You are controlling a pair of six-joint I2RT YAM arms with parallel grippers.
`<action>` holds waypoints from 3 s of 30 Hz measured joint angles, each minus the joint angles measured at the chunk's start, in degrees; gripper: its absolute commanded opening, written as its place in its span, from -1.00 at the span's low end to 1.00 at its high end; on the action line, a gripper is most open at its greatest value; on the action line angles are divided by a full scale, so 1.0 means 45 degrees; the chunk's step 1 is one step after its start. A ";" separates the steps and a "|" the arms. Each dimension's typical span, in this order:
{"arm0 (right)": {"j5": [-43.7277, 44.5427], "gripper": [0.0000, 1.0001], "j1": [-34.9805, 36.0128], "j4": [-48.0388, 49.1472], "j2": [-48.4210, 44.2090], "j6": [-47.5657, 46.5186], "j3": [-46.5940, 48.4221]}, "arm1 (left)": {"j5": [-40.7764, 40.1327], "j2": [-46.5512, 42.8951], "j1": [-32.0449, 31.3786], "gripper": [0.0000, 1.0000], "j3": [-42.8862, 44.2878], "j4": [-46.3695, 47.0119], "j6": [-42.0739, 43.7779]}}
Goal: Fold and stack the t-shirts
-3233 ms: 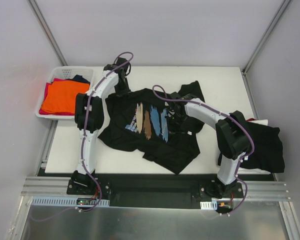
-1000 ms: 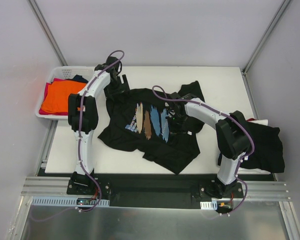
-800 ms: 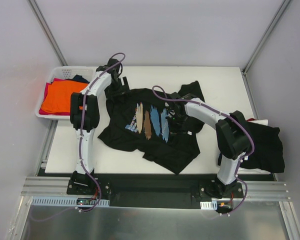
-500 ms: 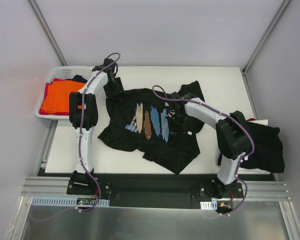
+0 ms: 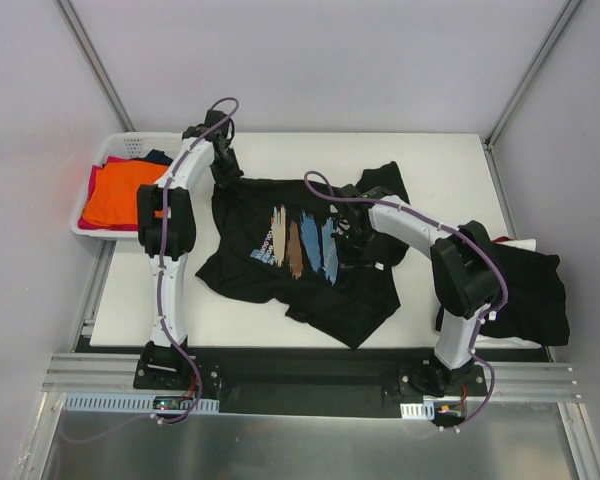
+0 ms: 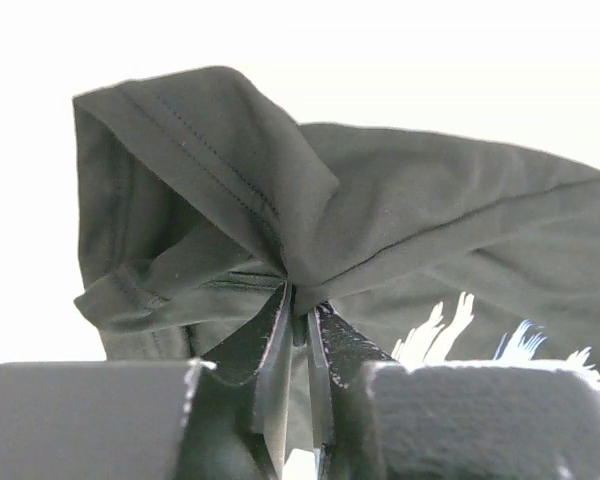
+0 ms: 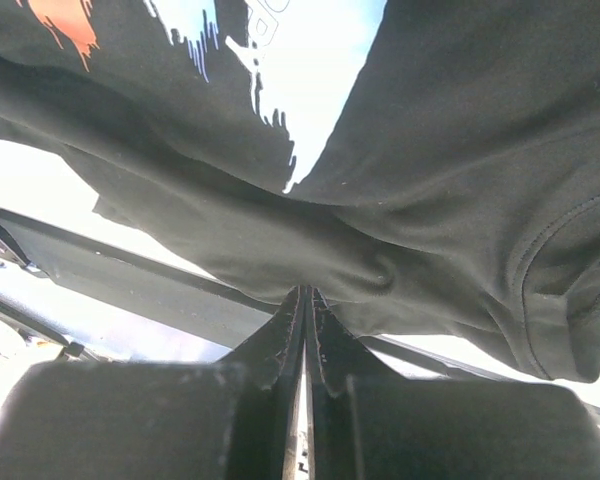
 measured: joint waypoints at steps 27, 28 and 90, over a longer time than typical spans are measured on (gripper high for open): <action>0.0102 -0.97 0.0039 -0.0146 -0.0588 0.0063 -0.1389 | -0.4760 0.0287 0.1132 0.98 0.2909 -0.1695 0.0520; 0.0102 -0.97 0.0058 -0.0141 -0.0588 0.0063 -0.1389 | -0.4668 0.0287 0.1137 0.99 0.2783 -0.1681 0.0510; -0.5134 -0.98 -0.6552 0.5838 0.7422 0.0894 0.7077 | -0.1073 -0.5416 -0.4352 0.88 -1.0180 0.0923 -0.0534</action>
